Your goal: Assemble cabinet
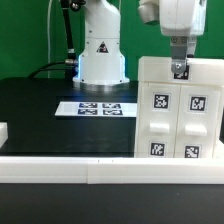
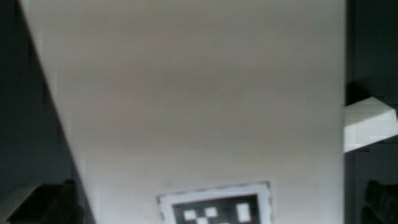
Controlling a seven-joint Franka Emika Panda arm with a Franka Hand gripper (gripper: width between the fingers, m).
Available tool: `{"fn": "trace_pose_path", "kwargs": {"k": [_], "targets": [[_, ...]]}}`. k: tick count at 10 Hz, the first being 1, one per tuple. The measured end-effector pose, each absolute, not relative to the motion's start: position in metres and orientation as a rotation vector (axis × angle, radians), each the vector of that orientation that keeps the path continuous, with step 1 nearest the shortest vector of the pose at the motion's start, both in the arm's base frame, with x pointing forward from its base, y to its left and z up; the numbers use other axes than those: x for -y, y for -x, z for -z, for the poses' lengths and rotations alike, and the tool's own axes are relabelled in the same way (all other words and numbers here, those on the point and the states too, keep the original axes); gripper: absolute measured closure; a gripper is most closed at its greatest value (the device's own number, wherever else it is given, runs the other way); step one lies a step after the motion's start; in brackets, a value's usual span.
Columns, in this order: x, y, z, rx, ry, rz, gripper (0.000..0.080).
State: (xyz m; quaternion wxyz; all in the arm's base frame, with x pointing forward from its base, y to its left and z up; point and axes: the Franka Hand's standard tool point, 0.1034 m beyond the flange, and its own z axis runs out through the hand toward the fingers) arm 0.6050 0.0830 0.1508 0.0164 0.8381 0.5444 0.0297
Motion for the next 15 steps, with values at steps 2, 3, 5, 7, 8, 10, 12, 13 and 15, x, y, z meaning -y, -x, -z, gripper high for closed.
{"fn": "trace_pose_path", "kwargs": {"k": [2, 3, 5, 7, 8, 10, 12, 13, 15], "targets": [[-0.0820, -0.6054, -0.1511, -1.679, -2.615, -0.093, 0.0206], [-0.0818, -0.6054, -0.1510, -1.659, -2.628, -0.094, 0.0206], [-0.0813, -0.6054, -0.1510, -1.635, -2.644, -0.094, 0.0240], [-0.0813, -0.6054, -0.1509, -1.472, -2.743, -0.097, 0.0240], [-0.0813, -0.6054, -0.1509, -1.335, -2.816, -0.099, 0.0240], [-0.0813, -0.6054, -0.1509, -1.140, -2.905, -0.102, 0.0239], [-0.0806, -0.6048, -0.1502, -0.908, -2.997, -0.107, 0.0239], [-0.0784, -0.6051, -0.1505, -0.707, -3.063, -0.132, 0.0239], [-0.0794, -0.6037, -0.1500, -0.355, -3.137, -0.163, 0.0239]]}}
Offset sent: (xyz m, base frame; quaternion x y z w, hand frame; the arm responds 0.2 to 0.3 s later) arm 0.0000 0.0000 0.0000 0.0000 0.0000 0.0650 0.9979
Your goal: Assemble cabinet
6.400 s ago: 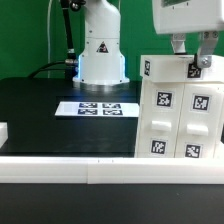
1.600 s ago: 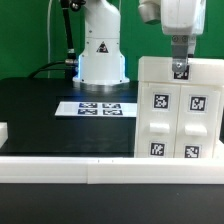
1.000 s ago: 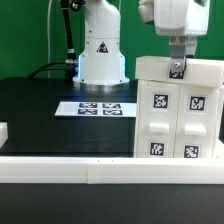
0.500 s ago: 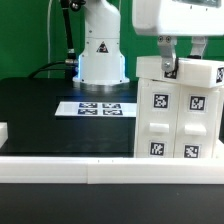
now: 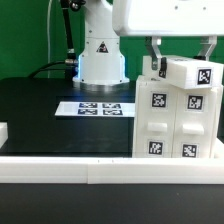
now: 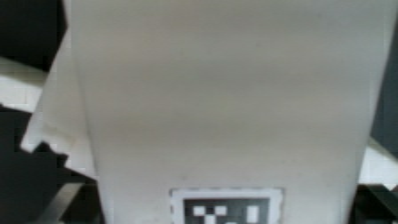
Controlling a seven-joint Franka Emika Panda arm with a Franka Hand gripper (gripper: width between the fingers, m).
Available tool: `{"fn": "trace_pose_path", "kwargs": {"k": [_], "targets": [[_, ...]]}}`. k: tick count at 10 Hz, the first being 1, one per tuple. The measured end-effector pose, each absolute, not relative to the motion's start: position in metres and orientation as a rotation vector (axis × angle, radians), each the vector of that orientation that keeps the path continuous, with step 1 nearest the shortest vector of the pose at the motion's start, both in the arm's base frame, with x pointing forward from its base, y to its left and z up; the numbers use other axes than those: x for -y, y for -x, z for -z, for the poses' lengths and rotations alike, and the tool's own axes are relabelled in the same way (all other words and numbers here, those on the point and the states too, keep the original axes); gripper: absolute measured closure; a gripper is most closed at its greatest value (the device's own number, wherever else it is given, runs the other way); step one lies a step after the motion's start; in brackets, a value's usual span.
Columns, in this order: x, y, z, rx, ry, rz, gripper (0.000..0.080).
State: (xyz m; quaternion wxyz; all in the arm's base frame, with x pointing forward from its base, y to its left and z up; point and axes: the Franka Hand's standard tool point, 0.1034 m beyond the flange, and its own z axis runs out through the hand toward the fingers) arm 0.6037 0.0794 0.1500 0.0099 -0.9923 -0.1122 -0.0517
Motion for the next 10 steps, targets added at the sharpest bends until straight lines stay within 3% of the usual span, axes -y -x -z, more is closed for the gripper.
{"fn": "trace_pose_path", "kwargs": {"k": [10], "targets": [[-0.0776, -0.6063, -0.1511, -0.778, 2.977, 0.164, 0.0239]]}}
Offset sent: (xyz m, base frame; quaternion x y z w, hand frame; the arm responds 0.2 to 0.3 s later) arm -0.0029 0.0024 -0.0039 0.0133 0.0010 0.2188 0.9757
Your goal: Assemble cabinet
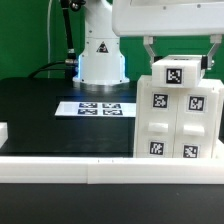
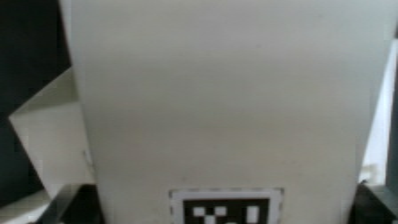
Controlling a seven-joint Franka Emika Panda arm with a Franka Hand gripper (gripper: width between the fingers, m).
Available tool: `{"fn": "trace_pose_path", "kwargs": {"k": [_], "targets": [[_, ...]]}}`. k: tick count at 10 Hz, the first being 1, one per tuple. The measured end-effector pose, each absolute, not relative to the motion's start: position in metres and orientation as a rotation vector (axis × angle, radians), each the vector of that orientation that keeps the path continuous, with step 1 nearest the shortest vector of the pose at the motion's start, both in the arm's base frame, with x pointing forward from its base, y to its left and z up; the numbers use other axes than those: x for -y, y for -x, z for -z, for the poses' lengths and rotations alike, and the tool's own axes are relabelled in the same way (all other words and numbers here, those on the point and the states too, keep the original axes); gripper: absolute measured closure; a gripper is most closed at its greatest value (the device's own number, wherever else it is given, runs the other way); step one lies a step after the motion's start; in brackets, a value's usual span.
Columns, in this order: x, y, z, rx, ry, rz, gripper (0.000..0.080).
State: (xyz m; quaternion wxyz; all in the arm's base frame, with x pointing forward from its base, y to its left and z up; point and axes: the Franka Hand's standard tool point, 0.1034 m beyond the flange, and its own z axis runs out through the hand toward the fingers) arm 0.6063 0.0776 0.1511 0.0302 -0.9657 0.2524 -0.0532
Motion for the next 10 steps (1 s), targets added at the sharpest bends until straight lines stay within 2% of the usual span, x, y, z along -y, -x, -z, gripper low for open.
{"fn": "trace_pose_path", "kwargs": {"k": [5, 10], "targets": [[-0.081, -0.602, -0.150, -1.512, 2.605, 0.101, 0.0238], [-0.088, -0.605, -0.151, -1.992, 2.193, 0.046, 0.0238]]}}
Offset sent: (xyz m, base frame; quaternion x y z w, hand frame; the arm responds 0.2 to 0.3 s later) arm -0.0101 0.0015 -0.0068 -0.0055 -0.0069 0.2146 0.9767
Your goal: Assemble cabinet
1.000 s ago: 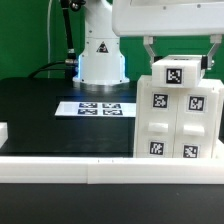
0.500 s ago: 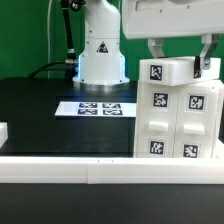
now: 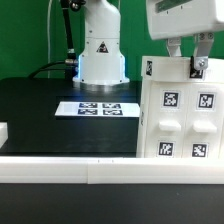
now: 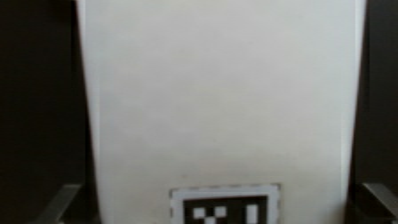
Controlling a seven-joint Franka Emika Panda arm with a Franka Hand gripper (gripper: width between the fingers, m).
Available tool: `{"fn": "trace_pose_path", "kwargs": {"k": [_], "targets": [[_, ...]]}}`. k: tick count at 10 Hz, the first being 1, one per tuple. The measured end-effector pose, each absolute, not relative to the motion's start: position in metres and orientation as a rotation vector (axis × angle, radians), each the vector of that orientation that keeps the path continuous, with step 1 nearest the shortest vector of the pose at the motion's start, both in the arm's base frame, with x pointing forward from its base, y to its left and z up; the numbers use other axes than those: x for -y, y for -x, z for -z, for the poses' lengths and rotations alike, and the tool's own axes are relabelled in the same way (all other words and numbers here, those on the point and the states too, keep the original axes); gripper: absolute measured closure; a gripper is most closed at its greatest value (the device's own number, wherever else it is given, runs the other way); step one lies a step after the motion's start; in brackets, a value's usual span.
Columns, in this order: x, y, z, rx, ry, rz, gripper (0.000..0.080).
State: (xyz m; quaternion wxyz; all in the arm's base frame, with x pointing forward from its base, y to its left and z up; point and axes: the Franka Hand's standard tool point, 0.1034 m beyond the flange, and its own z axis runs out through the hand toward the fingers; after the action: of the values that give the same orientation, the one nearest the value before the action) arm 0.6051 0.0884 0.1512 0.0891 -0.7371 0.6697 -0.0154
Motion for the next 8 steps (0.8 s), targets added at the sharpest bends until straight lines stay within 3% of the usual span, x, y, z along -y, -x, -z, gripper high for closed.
{"fn": "trace_pose_path", "kwargs": {"k": [5, 7, 8], "targets": [[-0.0895, -0.6056, -0.1510, -2.288, 1.850, -0.022, 0.0238], [-0.0909, -0.6053, -0.1506, -2.272, 1.869, -0.022, 0.0052], [-0.0913, -0.6052, -0.1506, -2.269, 1.872, -0.022, 0.0052]]}}
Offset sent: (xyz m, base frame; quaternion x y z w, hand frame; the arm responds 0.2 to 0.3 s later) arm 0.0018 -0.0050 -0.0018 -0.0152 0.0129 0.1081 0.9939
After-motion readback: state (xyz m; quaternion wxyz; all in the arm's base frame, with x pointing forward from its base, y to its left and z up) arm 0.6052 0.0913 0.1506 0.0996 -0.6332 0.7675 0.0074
